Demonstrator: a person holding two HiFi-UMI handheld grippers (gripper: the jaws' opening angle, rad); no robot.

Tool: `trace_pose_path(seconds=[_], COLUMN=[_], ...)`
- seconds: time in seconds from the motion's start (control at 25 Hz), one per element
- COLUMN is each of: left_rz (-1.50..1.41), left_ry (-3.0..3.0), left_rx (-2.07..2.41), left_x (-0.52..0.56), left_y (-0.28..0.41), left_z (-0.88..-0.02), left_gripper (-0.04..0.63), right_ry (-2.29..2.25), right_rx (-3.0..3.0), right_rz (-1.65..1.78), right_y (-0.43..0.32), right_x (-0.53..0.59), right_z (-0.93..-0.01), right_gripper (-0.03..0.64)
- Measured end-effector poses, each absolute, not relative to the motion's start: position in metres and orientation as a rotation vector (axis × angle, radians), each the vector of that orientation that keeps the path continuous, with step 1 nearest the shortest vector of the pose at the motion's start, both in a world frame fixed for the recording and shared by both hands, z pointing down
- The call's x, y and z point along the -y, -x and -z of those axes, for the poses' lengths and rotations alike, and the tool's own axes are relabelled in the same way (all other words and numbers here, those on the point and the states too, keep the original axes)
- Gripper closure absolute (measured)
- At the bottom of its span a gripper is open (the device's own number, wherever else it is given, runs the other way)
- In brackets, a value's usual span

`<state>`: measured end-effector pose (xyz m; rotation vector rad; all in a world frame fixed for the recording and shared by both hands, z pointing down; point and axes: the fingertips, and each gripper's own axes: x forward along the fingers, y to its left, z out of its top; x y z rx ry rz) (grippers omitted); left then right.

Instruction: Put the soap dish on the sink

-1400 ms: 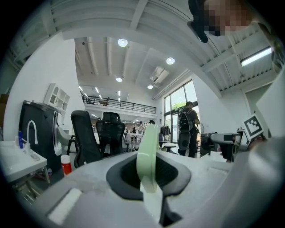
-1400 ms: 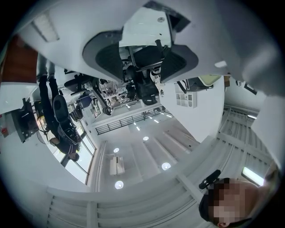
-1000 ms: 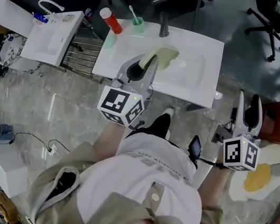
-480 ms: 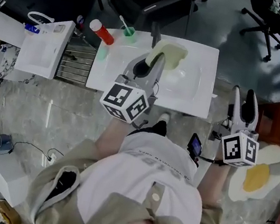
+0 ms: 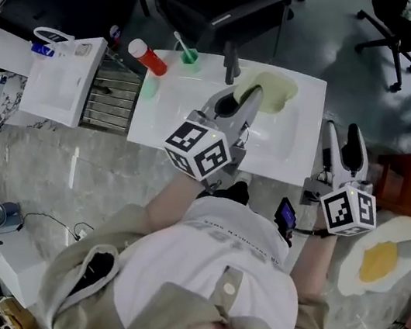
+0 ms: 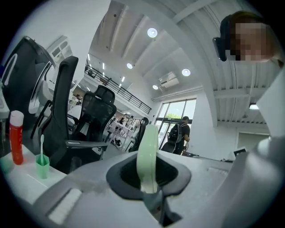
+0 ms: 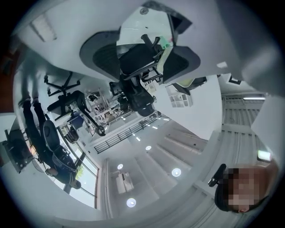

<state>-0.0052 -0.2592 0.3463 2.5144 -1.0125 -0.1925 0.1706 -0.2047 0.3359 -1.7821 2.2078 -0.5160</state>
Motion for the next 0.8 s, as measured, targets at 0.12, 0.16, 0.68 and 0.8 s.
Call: trace_pose_path(seconds=[0.12,0.16,0.68,0.8], left_rz=[0.224,0.243,0.357,0.369], left_ry=[-2.488,-2.467,-2.260,-2.254], left_rx=[0.944,0.917,0.734,0.716], left_x=[0.265,0.266,0.264,0.259], left_y=[-0.002,-0.003,-0.013,-0.018], left_z=[-0.348,-0.349,-0.363,-0.362], left_gripper=[0.565,0.565,0.565,0.565], right_ry=[1.684,1.649,1.299,1.235], right_rx=[-2.215,-2.219,-2.179,-2.175], right_rz=[0.604,0.636,0.946,0.981], right_y=[-0.156,-0.151,-0.108,-0.105], right_x=[0.218,0.222,0.229,0.228], right_z=[-0.348,-0.352,-0.385,-0.387], right_gripper=[0.305,0.305,0.305,0.307])
